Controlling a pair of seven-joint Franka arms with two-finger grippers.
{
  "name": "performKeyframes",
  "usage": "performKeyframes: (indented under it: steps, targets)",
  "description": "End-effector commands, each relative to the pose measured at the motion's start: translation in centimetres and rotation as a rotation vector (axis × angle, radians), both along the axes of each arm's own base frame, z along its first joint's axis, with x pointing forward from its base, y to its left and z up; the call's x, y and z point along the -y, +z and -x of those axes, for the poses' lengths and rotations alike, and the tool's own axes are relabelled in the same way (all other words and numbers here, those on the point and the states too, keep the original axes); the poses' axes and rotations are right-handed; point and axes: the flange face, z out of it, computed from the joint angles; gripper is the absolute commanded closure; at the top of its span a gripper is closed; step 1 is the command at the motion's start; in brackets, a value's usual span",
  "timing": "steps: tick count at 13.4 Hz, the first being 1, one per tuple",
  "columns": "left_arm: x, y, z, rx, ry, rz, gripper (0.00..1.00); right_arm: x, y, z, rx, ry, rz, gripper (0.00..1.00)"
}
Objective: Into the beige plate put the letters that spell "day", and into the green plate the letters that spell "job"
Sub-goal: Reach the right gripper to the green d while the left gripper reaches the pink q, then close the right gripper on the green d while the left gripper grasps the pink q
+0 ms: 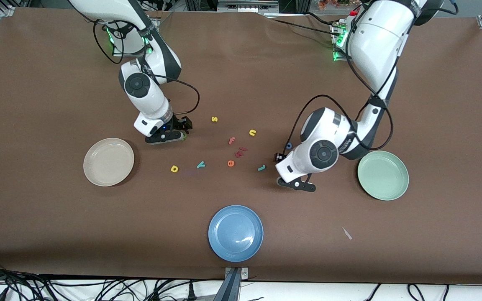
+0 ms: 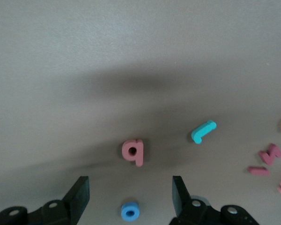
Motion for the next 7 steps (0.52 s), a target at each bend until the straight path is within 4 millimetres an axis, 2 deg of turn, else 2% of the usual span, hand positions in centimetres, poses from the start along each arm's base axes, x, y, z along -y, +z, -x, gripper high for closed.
performKeyframes:
  steps: [1,3,7]
  targets:
    - [1.6,-1.6,1.1,0.077,0.012,-0.111,0.26,-0.5,-1.8,0.0,0.017,-0.01,-0.016,0.01]
    - [1.6,-2.5,0.9,0.1,0.011,-0.107,0.26,-0.5,-3.3,0.2,0.017,-0.01,-0.016,0.03]
    - [1.2,-5.2,1.8,0.117,0.013,-0.091,0.26,-0.6,-3.9,0.3,0.012,-0.013,-0.015,0.24]
